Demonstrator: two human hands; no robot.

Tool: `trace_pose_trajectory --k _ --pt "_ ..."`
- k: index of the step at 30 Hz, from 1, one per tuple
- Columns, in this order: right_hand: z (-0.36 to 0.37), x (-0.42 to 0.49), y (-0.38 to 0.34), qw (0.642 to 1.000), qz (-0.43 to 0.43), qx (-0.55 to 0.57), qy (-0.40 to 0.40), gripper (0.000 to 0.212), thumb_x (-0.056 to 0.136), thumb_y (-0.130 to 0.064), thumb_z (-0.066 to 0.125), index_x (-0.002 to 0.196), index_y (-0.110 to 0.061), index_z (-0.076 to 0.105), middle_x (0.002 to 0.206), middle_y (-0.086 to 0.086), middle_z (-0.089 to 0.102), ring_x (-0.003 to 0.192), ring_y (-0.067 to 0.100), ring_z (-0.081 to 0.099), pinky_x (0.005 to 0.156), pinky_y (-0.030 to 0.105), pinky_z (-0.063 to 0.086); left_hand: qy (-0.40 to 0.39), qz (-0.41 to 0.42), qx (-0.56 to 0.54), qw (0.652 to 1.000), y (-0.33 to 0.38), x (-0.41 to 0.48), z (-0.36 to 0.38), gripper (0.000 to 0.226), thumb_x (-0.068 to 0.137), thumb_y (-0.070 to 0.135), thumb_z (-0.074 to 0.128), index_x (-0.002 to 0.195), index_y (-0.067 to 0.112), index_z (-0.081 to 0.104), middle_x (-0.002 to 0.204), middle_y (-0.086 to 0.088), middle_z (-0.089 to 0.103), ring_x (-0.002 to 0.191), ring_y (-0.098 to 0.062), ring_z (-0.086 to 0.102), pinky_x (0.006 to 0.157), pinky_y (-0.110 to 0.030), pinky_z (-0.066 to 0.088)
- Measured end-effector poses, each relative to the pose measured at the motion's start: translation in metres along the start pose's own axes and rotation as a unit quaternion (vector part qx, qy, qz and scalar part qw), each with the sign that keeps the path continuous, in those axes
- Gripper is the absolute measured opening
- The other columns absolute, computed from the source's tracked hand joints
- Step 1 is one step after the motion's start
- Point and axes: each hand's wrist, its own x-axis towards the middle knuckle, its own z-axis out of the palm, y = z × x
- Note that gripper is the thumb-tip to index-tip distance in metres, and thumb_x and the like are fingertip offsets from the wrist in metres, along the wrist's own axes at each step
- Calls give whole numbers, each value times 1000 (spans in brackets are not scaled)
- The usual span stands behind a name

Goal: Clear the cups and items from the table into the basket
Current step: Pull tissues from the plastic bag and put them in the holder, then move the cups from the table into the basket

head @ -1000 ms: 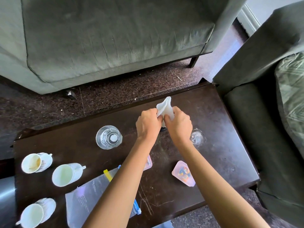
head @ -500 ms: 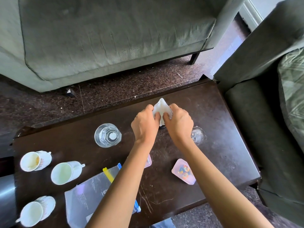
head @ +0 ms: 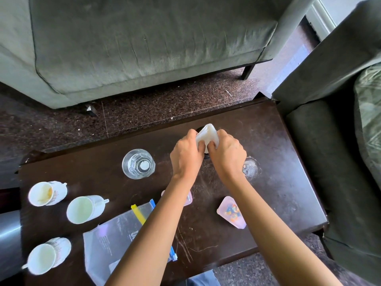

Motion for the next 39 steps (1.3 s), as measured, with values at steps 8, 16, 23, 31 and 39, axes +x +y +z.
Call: trace_pose_trajectory --k 8,16,23,31,39 --pt "5 -23 6 992 -3 87 91 35 83 -28 60 114 -17 50 106 1 61 95 25 56 63 30 40 65 15 -80 995 -17 -17 -7 34 90 49 48 103 18 51 97 1 66 92 -24 61 63 -36 52" --pt "4 -71 -17 957 -115 187 187 31 80 -3 61 111 -5 56 106 8 58 95 27 51 73 16 32 127 -79 -206 967 -47 -45 -44 25 94 38 47 106 17 52 106 3 64 101 -18 59 79 -37 50" --pt "56 -122 -18 971 -175 158 29 38 75 4 60 112 -6 56 109 9 56 99 27 49 84 23 36 86 -127 -200 968 -104 -105 -47 13 91 29 55 96 17 55 93 4 67 82 -14 63 70 -33 54" --pt "98 -165 -26 974 -185 102 -86 34 75 3 57 109 -3 57 111 15 55 96 35 49 80 42 46 -3 -180 -157 971 -165 -161 -38 12 91 27 56 96 16 56 91 -1 66 82 -18 62 65 -38 55" --pt "123 -189 -48 970 -183 90 -130 38 78 2 62 114 -4 56 113 16 55 100 36 51 83 46 49 -17 -228 -145 963 -201 -177 -54 11 91 25 55 97 16 56 87 2 66 81 -19 62 61 -29 43"
